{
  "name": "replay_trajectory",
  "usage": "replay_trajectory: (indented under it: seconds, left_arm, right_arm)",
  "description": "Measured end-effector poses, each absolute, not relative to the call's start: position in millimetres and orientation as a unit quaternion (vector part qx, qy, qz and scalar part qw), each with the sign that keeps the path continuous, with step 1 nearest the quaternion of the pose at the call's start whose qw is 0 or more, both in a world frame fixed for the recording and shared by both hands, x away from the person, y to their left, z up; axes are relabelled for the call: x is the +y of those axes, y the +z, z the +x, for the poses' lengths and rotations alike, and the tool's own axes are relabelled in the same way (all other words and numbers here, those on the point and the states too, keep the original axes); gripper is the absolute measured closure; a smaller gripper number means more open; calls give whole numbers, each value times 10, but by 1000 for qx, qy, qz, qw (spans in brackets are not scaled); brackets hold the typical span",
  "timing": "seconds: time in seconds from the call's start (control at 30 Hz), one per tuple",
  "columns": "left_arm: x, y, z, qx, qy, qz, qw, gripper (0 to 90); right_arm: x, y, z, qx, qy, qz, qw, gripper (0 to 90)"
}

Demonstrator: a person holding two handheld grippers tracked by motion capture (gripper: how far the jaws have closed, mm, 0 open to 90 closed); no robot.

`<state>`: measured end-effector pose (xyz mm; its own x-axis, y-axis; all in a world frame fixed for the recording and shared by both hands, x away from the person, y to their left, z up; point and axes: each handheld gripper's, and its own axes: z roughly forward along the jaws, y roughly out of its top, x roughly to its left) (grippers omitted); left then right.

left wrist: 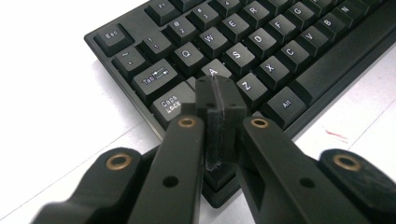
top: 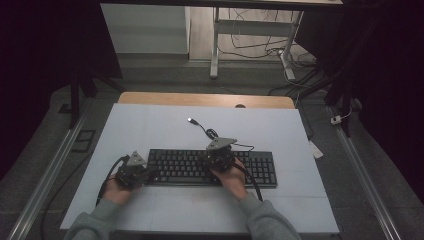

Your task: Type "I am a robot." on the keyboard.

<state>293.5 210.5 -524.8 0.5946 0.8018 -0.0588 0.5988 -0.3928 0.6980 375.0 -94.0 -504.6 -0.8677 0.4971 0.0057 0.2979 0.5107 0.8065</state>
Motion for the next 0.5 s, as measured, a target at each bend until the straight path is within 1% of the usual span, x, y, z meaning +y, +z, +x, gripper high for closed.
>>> replay_trajectory:
  seconds: [0.27, 0.37, 0.4, 0.43, 0.5]
  left_arm:
    - [2177, -5167, 2882, 431, 152, 801, 386, 887]
    - [2193, -5151, 2876, 433, 152, 795, 396, 851]
    - [2193, -5151, 2876, 434, 152, 794, 397, 818]
    - [2193, -5151, 2878, 434, 151, 794, 398, 818]
    - [2191, -5152, 2878, 433, 151, 793, 400, 768]
  right_arm:
    - [-1121, -4967, 3722, 854, 445, 246, 107, 900]
    - [-1209, -4961, 3691, 853, 448, 248, 104, 900]
    - [-1240, -4962, 3679, 853, 448, 248, 104, 900]
    - [-1275, -4958, 3666, 853, 447, 249, 103, 895]
    - [-1346, -4953, 3646, 851, 450, 251, 100, 819]
